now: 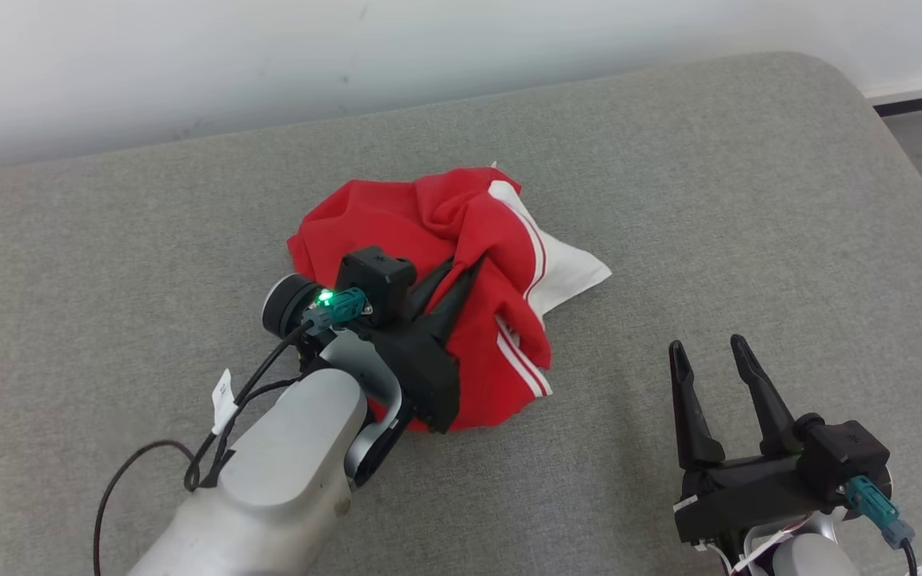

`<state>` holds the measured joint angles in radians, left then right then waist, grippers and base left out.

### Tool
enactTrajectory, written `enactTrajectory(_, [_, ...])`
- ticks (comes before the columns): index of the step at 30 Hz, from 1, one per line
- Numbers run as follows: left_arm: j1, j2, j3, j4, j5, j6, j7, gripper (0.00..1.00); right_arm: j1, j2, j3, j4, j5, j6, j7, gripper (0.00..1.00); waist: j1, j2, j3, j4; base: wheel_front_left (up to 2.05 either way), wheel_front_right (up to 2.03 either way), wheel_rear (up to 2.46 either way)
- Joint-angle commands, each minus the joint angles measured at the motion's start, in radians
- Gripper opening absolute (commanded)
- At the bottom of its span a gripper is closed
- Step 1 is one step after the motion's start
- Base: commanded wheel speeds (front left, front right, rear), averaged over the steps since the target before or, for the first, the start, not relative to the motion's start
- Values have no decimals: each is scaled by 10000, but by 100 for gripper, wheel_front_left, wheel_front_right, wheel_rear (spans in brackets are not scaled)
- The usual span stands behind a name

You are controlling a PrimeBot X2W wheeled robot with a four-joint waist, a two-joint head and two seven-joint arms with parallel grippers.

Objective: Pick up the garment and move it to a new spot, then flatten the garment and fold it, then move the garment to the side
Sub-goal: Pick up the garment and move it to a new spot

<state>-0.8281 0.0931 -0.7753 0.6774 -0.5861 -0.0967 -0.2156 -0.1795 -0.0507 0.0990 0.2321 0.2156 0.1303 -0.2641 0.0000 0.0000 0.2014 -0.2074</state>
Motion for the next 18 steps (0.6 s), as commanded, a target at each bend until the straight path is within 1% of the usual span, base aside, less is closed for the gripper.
enactTrajectory(1, [-127, -65, 9, -61, 188, 102, -213, 100, -19, 5, -50, -15, -110, 9, -5, 100, 0, 0, -60, 105, 0, 0, 0])
enactTrajectory(4, [-312, -33, 261, -337, 243, 276, -388, 100, 85, 8, -90, 3, -169, 9, -5, 100, 0, 0, -212, 245, 0, 0, 0])
enactTrajectory(7, [-194, 225, 628, -813, 314, 469, -471, 100, 237, 7, -153, -7, -249, 9, -5, 100, 0, 0, -399, 439, 0, 0, 0])
enactTrajectory(11, [295, 846, 1293, -1702, 425, 823, -488, 100, 366, 5, -212, -18, -344, 9, -5, 100, 0, 0, -619, 683, 0, 0, 0])
enactTrajectory(12, [295, 846, 1293, -1702, 425, 823, -488, 100, 366, 5, -212, -18, -344, 9, -5, 100, 0, 0, -619, 683, 0, 0, 0])
enactTrajectory(15, [929, 1436, 1961, -2577, 568, 1132, -487, 100, 442, 7, -268, -54, -415, 9, -5, 100, 0, 0, -758, 867, 0, 0, 0])
enactTrajectory(18, [1802, 2010, 2618, -3445, 757, 1336, -488, 100, 563, 5, -348, -86, -511, 9, -5, 100, 0, 0, -892, 1071, 0, 0, 0])
